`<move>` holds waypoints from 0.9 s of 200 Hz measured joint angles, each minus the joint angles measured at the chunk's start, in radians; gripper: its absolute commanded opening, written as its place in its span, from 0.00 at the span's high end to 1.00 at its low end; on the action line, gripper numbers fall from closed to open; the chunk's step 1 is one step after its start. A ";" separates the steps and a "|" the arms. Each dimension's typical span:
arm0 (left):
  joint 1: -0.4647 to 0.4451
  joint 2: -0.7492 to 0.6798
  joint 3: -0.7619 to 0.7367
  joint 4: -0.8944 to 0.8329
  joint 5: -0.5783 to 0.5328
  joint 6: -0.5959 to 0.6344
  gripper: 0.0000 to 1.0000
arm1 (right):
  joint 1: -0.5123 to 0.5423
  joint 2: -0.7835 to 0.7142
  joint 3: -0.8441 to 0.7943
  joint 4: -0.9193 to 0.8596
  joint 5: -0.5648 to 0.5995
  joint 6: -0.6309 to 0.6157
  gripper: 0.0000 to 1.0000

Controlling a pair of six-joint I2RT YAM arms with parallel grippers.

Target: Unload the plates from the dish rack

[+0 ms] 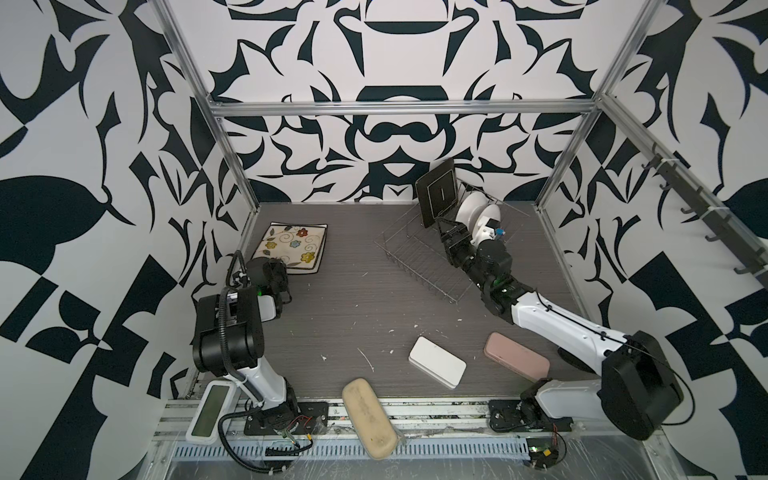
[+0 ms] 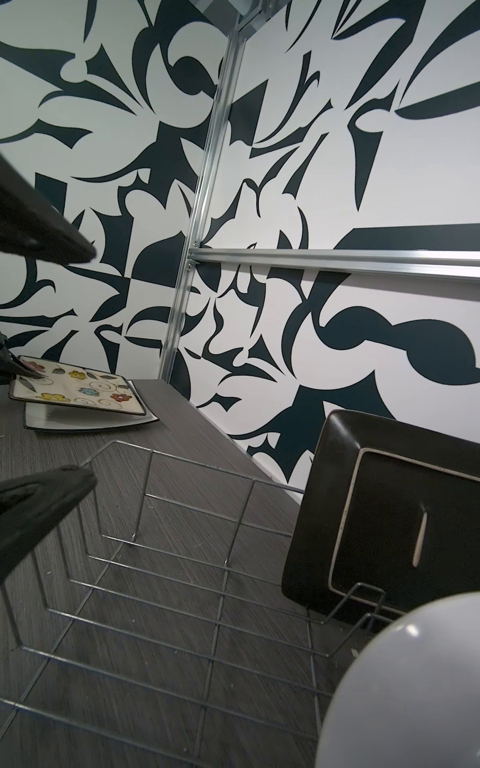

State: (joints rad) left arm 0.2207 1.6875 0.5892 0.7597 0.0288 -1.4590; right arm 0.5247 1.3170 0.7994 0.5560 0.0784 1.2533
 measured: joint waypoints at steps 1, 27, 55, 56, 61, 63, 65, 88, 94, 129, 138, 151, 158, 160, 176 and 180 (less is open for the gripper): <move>0.000 0.002 0.000 0.001 0.000 0.000 1.00 | 0.000 0.000 0.000 0.000 0.000 0.000 0.20; 0.000 0.023 0.002 0.011 0.004 -0.002 1.00 | 0.000 0.000 0.000 -0.002 0.000 0.000 0.20; 0.000 0.041 0.002 0.021 0.014 -0.003 1.00 | 0.000 0.000 0.000 -0.006 0.000 0.000 0.20; 0.000 0.041 0.002 0.021 0.014 -0.003 1.00 | 0.000 0.000 0.000 -0.007 0.000 0.000 0.20; 0.000 0.042 0.002 0.021 0.016 -0.003 1.00 | 0.000 0.000 0.000 -0.007 0.000 0.000 0.20; 0.000 0.042 0.002 0.022 0.016 -0.003 1.00 | 0.000 0.000 0.000 -0.008 0.000 0.000 0.20; 0.000 0.042 0.002 0.022 0.016 -0.003 1.00 | 0.000 0.000 0.000 -0.008 0.000 0.000 0.20; 0.000 0.042 0.002 0.029 0.018 -0.003 1.00 | 0.000 0.000 0.000 -0.010 0.000 -0.001 0.20; 0.000 0.043 0.002 0.032 0.018 -0.003 1.00 | 0.000 0.000 0.000 -0.012 0.000 -0.001 0.20; 0.001 0.073 0.009 0.059 0.019 -0.010 1.00 | 0.000 -0.002 0.000 -0.021 0.000 -0.002 0.20; 0.001 0.080 0.010 0.061 0.019 -0.010 1.00 | 0.000 -0.003 0.000 -0.023 0.000 -0.003 0.20; 0.001 0.085 0.011 0.070 0.019 -0.010 1.00 | 0.000 -0.004 0.000 -0.023 0.000 -0.004 0.20; 0.001 0.086 0.011 0.073 0.019 -0.011 1.00 | 0.000 -0.004 0.000 -0.023 0.000 -0.005 0.20; 0.001 0.086 0.011 0.073 0.018 -0.011 1.00 | 0.000 -0.004 0.000 -0.023 0.000 -0.005 0.20; 0.002 0.086 0.011 0.073 0.017 -0.010 1.00 | 0.000 -0.004 0.000 -0.024 0.000 -0.005 0.20; 0.002 0.086 0.011 0.073 0.017 -0.011 1.00 | 0.000 -0.004 0.000 -0.025 0.000 -0.005 0.20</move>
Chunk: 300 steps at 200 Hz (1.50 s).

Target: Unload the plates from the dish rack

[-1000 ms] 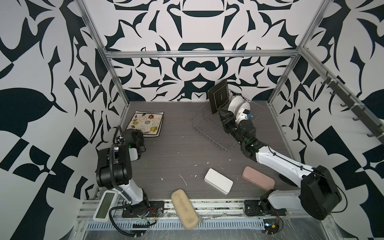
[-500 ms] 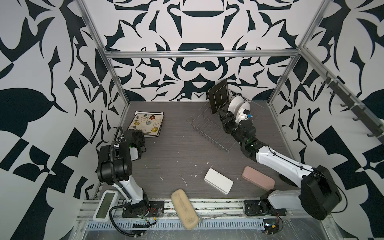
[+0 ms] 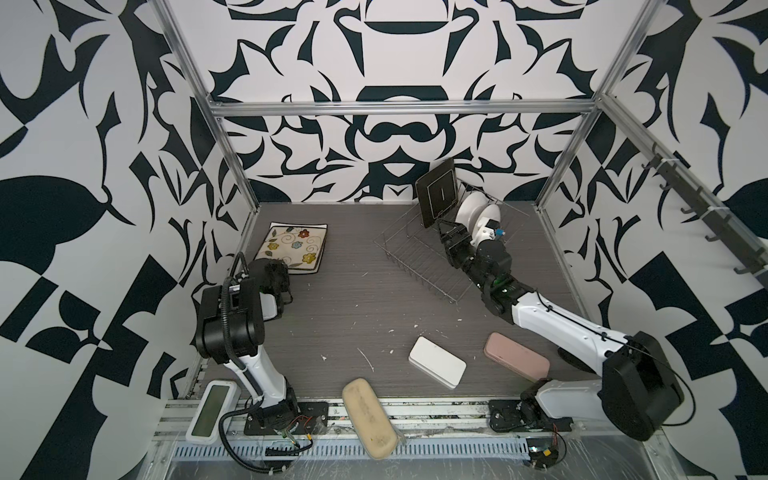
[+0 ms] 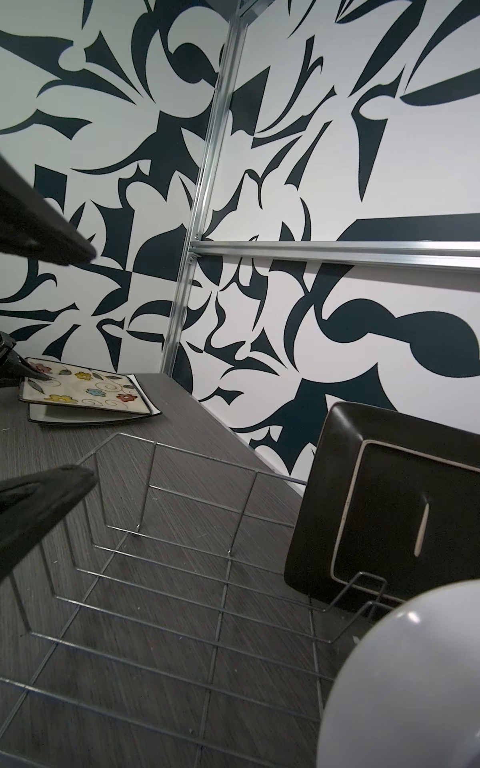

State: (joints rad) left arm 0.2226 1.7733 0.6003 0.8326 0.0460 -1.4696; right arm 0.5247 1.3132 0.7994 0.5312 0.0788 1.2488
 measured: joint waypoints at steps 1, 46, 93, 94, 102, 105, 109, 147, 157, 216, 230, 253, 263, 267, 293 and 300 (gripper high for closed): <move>0.000 0.000 0.000 0.000 0.000 0.000 1.00 | 0.000 0.000 0.000 0.000 0.000 0.000 0.20; 0.000 0.000 0.000 -0.001 -0.001 0.000 0.99 | 0.000 0.000 0.000 -0.003 0.000 0.000 0.20; 0.000 0.000 0.004 -0.007 -0.005 0.000 0.82 | 0.000 -0.002 0.000 -0.004 0.000 0.000 0.21; 0.000 0.000 0.005 -0.007 -0.005 0.000 0.82 | 0.000 -0.002 0.000 -0.004 0.000 0.000 0.20; 0.000 0.000 0.008 -0.006 -0.005 -0.003 0.78 | 0.000 -0.002 0.000 -0.004 0.000 0.000 0.21; 0.000 0.000 0.010 -0.004 -0.005 -0.009 0.76 | 0.000 -0.002 0.000 -0.004 0.000 0.000 0.21; 0.000 0.000 0.014 -0.005 -0.007 -0.009 0.74 | 0.000 -0.002 0.000 -0.004 0.000 0.000 0.20; 0.002 0.000 0.031 -0.005 -0.020 -0.026 0.59 | 0.000 -0.002 0.000 -0.004 0.000 0.000 0.21; 0.002 0.000 0.033 -0.008 -0.020 -0.025 0.57 | 0.000 -0.002 0.000 -0.004 0.000 0.000 0.21; 0.000 -0.005 0.079 -0.118 -0.015 -0.018 0.43 | 0.000 -0.002 0.000 -0.004 0.000 0.000 0.21; 0.000 -0.007 0.088 -0.147 -0.014 -0.016 0.41 | 0.000 -0.002 0.000 -0.004 0.000 0.000 0.21; -0.001 -0.007 0.100 -0.175 -0.006 -0.015 0.36 | 0.000 -0.003 0.000 -0.005 0.000 0.001 0.21; -0.003 -0.007 0.107 -0.188 -0.003 -0.013 0.35 | 0.000 -0.006 0.000 -0.005 0.000 0.000 0.21; -0.003 -0.007 0.109 -0.194 -0.001 -0.012 0.35 | 0.000 -0.009 0.000 -0.006 0.000 0.000 0.21; -0.007 -0.007 0.126 -0.225 0.008 -0.007 0.35 | 0.000 -0.033 0.000 -0.008 0.002 0.000 0.21; -0.008 -0.007 0.127 -0.227 0.012 -0.007 0.34 | 0.000 -0.039 0.000 -0.008 0.004 0.000 0.21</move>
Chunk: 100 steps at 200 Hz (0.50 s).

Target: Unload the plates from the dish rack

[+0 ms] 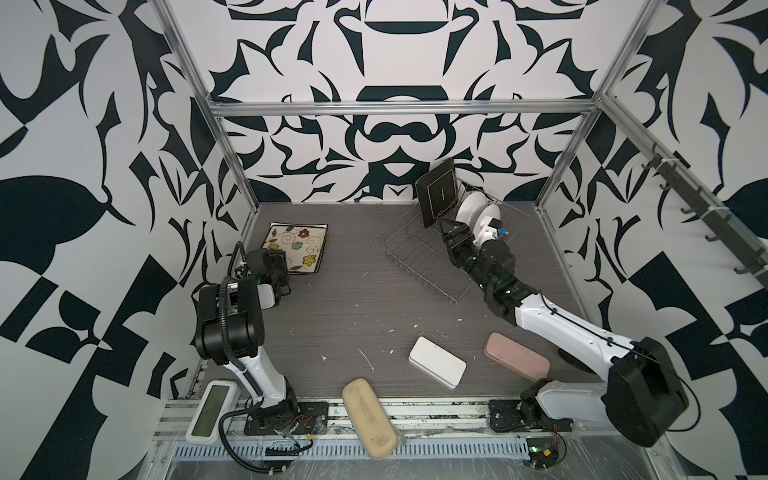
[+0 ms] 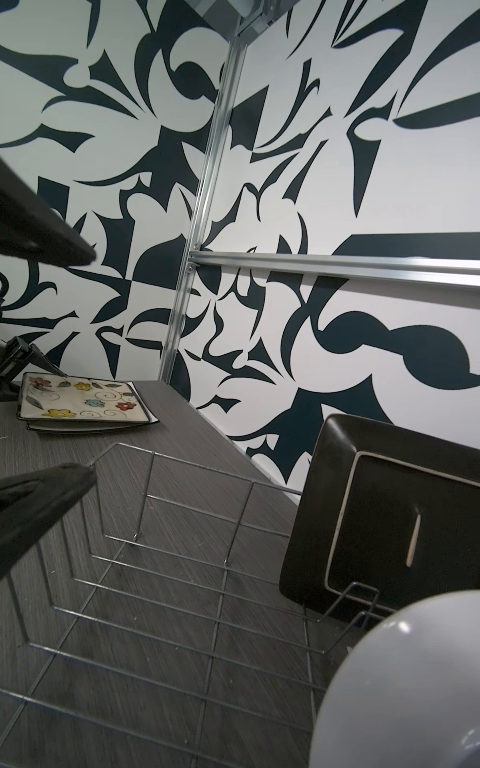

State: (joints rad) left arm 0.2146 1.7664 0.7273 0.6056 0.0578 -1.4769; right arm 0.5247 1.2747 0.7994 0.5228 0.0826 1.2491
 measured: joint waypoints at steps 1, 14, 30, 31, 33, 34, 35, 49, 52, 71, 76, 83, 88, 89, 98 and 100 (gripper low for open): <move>0.000 0.000 0.000 0.000 0.000 0.000 0.34 | 0.000 0.000 0.000 0.000 0.000 0.000 0.21; -0.002 0.000 0.000 -0.002 0.005 0.000 0.33 | 0.000 -0.005 0.000 0.000 0.000 0.000 0.21; -0.006 0.000 0.000 -0.007 0.010 0.000 0.32 | 0.000 -0.006 0.000 -0.002 0.000 0.000 0.21; -0.006 0.000 0.000 -0.007 0.010 0.000 0.32 | 0.000 -0.006 0.000 -0.002 0.000 0.000 0.21; -0.007 0.000 0.000 -0.007 0.010 0.000 0.32 | 0.000 -0.006 0.000 -0.002 0.000 0.000 0.21; -0.007 0.000 0.000 -0.008 0.011 0.000 0.32 | 0.000 -0.006 0.000 -0.002 0.000 0.000 0.21; -0.008 0.000 0.000 -0.008 0.011 0.000 0.32 | 0.000 -0.006 0.000 -0.003 0.001 0.000 0.21; -0.011 0.000 0.000 -0.008 0.012 0.001 0.30 | 0.000 -0.006 0.000 -0.003 0.000 0.000 0.21; -0.011 0.000 0.000 -0.008 0.012 0.000 0.30 | 0.000 -0.006 0.000 -0.003 0.000 0.000 0.21; -0.013 -0.005 0.002 -0.027 0.011 0.001 0.25 | 0.000 -0.006 0.000 -0.003 0.001 0.000 0.21; -0.014 -0.010 0.003 -0.041 0.010 0.002 0.24 | 0.000 -0.006 0.000 -0.003 0.001 0.000 0.21; -0.015 -0.017 0.006 -0.061 0.007 0.003 0.22 | 0.000 -0.006 0.000 -0.003 0.001 0.000 0.21; -0.016 -0.022 0.009 -0.072 0.006 0.002 0.21 | 0.000 -0.006 0.000 -0.003 0.001 0.000 0.21; -0.017 -0.024 0.010 -0.075 0.005 0.003 0.21 | 0.000 -0.006 0.000 -0.003 0.001 0.000 0.21; -0.019 -0.033 0.016 -0.096 0.002 0.005 0.19 | 0.000 -0.006 0.000 -0.003 0.001 0.000 0.21; -0.019 -0.035 0.018 -0.101 0.001 0.005 0.19 | 0.000 -0.006 0.000 -0.003 0.001 0.000 0.21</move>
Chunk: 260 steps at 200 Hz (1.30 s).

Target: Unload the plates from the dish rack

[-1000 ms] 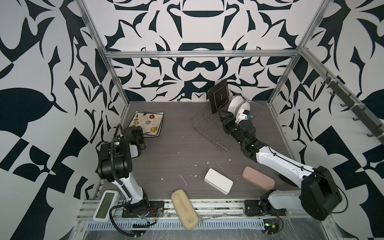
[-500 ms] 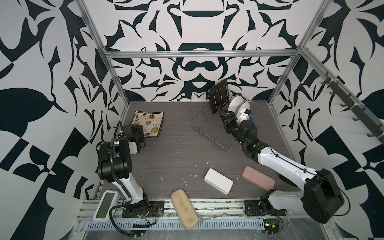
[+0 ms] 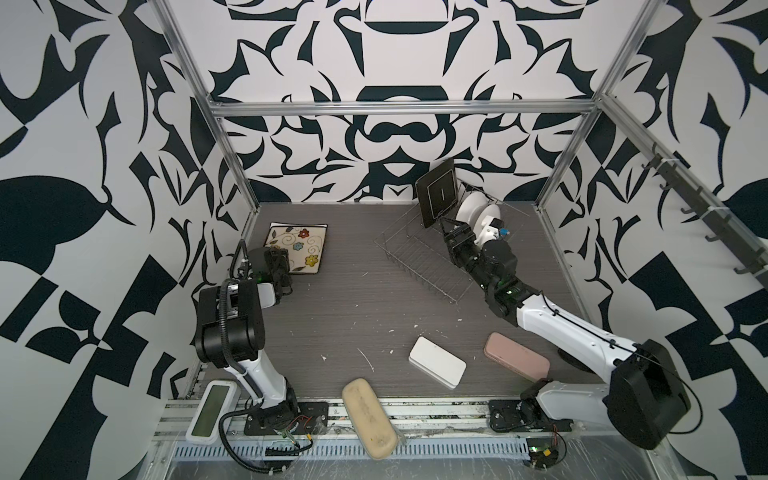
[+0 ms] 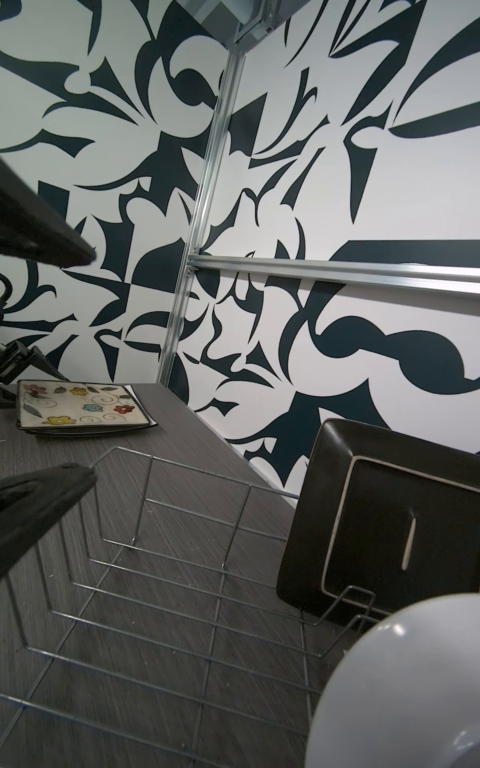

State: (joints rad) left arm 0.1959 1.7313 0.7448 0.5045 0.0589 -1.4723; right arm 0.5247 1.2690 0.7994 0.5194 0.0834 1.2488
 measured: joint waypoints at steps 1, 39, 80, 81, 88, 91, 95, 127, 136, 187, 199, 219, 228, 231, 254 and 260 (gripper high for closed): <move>0.000 -0.001 0.001 -0.001 0.000 0.000 0.19 | 0.000 0.000 0.000 0.000 0.000 0.000 0.21; -0.001 -0.015 0.011 -0.053 -0.010 0.003 0.16 | 0.000 0.000 0.000 0.000 0.000 0.000 0.21; -0.001 -0.015 0.037 -0.090 -0.010 0.004 0.09 | 0.000 -0.001 -0.001 0.000 0.004 0.000 0.21; -0.001 -0.015 0.037 -0.092 -0.010 0.004 0.09 | 0.000 -0.001 -0.001 0.000 0.004 0.000 0.21; -0.001 -0.015 0.041 -0.099 -0.010 0.004 0.09 | 0.000 -0.001 -0.001 -0.001 0.005 0.000 0.21; -0.001 -0.015 0.043 -0.102 -0.010 0.004 0.09 | 0.000 -0.001 -0.001 -0.001 0.005 0.000 0.21; -0.001 -0.015 0.045 -0.106 -0.010 0.004 0.09 | 0.000 -0.001 -0.001 -0.001 0.006 0.000 0.21; -0.001 -0.015 0.074 -0.156 -0.011 0.003 0.05 | 0.000 -0.001 -0.002 -0.003 0.008 0.000 0.21; -0.001 -0.015 0.077 -0.163 -0.010 0.004 0.04 | 0.000 -0.001 -0.002 -0.004 0.008 0.000 0.21; -0.001 -0.004 0.106 -0.196 0.003 0.002 0.00 | 0.000 -0.001 -0.002 -0.007 0.011 0.000 0.21; -0.001 -0.002 0.108 -0.196 0.006 0.002 0.01 | -0.001 -0.001 -0.002 -0.007 0.012 0.000 0.21; -0.001 0.005 0.114 -0.196 0.013 0.002 0.01 | -0.001 -0.001 -0.002 -0.007 0.015 0.000 0.21; -0.001 0.011 0.119 -0.195 0.014 0.001 0.01 | -0.002 -0.001 -0.002 -0.007 0.015 0.000 0.21; -0.001 0.013 0.122 -0.195 0.016 0.001 0.01 | -0.002 -0.001 -0.002 -0.007 0.015 0.000 0.21; -0.001 0.036 0.143 -0.194 0.029 -0.001 0.01 | -0.002 -0.001 -0.002 -0.007 0.016 -0.001 0.21; -0.001 0.040 0.146 -0.192 0.032 -0.001 0.01 | -0.002 -0.001 -0.002 -0.007 0.016 0.000 0.21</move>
State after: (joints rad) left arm 0.1951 1.7718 0.8913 0.3122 0.0906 -1.4731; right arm 0.5232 1.2682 0.7975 0.5121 0.0998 1.2484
